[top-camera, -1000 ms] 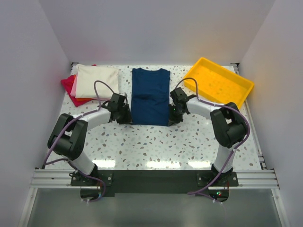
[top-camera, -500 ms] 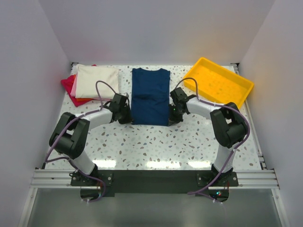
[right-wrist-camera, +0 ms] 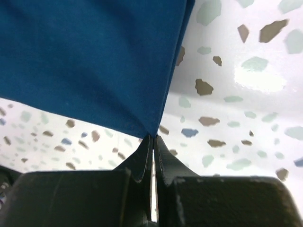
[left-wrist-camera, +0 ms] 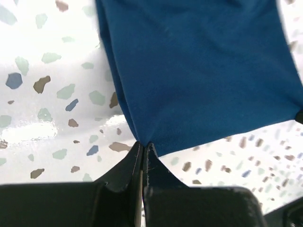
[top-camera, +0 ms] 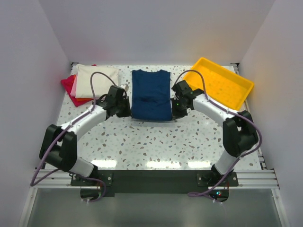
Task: Fold and stack the t-shirts
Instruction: Fold the tshirt
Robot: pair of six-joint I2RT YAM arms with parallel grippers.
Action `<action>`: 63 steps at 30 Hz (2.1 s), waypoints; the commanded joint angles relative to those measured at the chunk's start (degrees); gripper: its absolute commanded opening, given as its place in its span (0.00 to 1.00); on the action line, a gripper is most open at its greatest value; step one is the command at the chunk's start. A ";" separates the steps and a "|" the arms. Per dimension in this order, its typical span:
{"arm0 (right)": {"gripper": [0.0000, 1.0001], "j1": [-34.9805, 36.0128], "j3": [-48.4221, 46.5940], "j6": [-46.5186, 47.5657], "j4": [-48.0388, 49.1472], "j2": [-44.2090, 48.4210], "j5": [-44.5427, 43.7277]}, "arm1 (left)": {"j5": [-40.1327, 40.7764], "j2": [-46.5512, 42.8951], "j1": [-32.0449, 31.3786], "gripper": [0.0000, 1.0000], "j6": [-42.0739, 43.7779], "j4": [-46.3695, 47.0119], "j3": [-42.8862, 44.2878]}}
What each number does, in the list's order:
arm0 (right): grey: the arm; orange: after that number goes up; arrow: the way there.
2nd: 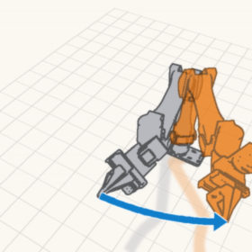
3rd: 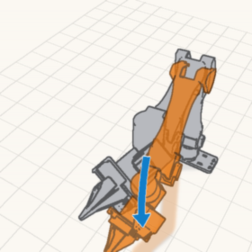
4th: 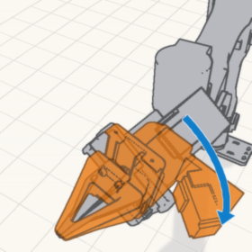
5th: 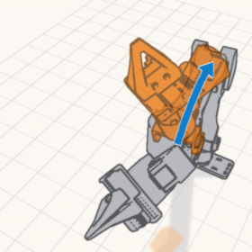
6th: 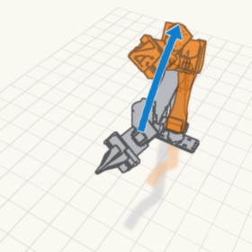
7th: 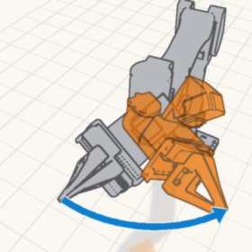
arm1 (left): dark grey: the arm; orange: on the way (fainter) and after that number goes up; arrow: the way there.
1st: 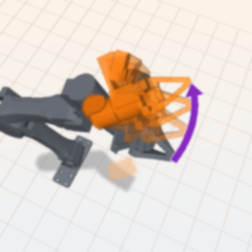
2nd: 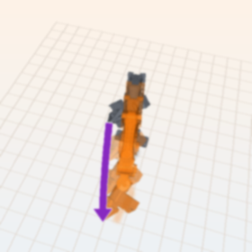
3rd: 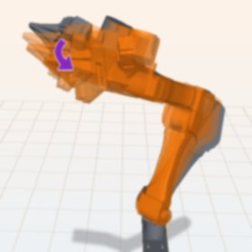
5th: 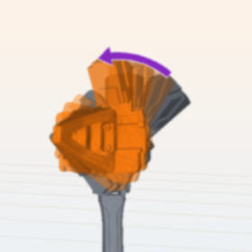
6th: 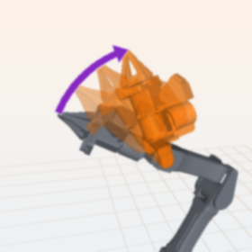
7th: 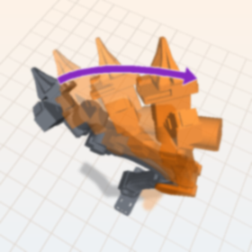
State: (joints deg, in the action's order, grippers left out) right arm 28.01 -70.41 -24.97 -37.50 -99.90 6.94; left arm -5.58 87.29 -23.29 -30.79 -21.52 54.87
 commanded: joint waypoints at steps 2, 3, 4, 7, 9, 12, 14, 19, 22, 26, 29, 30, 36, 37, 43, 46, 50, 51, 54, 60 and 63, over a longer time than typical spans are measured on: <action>0.00 -0.15 -4.73 3.87 -8.99 7.43 -2.46 | -2.93 -6.95 -0.18 0.00 3.01 -6.42 3.40; 0.00 -0.15 -4.91 3.96 -10.83 7.96 -2.28 | -3.64 -7.56 -0.18 0.00 3.01 -7.82 2.79; 0.00 -0.06 -4.82 4.05 -11.80 9.36 -2.19 | -4.51 -8.96 -0.18 0.00 3.01 -8.53 2.44; 0.00 -0.15 -3.51 4.05 -14.97 11.73 -0.88 | -6.89 -11.34 -0.35 0.00 2.92 -11.08 -0.02; 0.00 -0.06 -2.28 4.05 -17.94 14.02 0.26 | -8.30 -14.24 -0.70 0.00 2.92 -13.36 -1.51; 0.00 0.46 -1.22 4.05 -22.68 17.10 1.76 | -10.93 -17.93 -1.41 0.00 2.93 -17.31 -2.57; 0.00 2.04 -1.13 3.62 -25.25 19.72 2.11 | -12.69 -20.74 -2.37 0.00 2.49 -19.52 -2.84; 0.00 7.31 -2.45 -1.99 -33.69 24.39 3.25 | -16.56 -26.71 -5.18 0.00 -2.24 -24.88 -2.23; 0.00 9.26 -3.68 -5.34 -35.98 27.28 3.87 | -18.58 -28.39 -6.77 0.00 -5.41 -25.85 -1.35; 0.00 9.26 -5.25 -9.30 -34.67 28.71 0.29 | -17.19 -27.44 -6.86 0.00 -6.66 -25.42 -0.03; 0.00 9.08 -5.44 -10.45 -32.57 27.92 -2.88 | -15.52 -24.63 -6.86 0.00 -6.30 -24.63 1.46; 0.00 8.82 -5.52 -10.71 -31.86 27.65 -3.42 | -15.34 -23.92 -6.77 0.00 -6.04 -23.93 1.73; 0.00 4.69 -3.77 -9.84 -26.06 24.93 -3.77 | -13.93 -17.51 -6.60 0.00 -3.93 -19.36 3.48; 0.00 4.16 -3.85 -9.22 -25.44 24.40 -3.78 | -13.84 -15.76 -6.59 0.00 -3.50 -18.92 3.75; 0.00 0.73 -7.28 -6.15 -22.27 18.61 -4.39 | -13.49 -8.20 -4.84 0.00 -0.51 -17.07 8.49; 0.00 -0.41 -10.09 -5.27 -21.13 15.97 -4.65 | -14.10 -5.29 -4.14 0.00 0.02 -15.31 10.43; 0.00 -1.81 -14.48 -3.95 -20.25 12.54 -5.01 | -14.19 -2.13 -1.85 0.00 0.64 -14.08 13.50; 0.00 -2.08 -15.10 -3.77 -19.90 12.01 -5.01 | -14.45 -1.60 -1.33 0.00 0.73 -13.73 13.94; 0.00 -3.05 -17.21 -2.98 -18.67 9.46 -5.27 | -15.51 0.86 -0.09 0.00 0.99 -12.06 15.52; 0.00 -5.07 -22.04 -1.92 -16.30 4.81 -5.27 | -15.95 5.52 2.37 0.00 1.61 -11.44 20.53; 0.00 -5.95 -24.59 -0.96 -15.77 1.82 -5.09 | -16.56 7.54 3.69 0.00 1.52 -10.47 22.12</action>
State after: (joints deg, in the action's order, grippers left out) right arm 23.07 -90.83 -27.83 -56.31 -96.38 2.61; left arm -20.84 93.80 -21.02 -30.65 -35.14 73.41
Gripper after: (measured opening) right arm 0.010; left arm 0.021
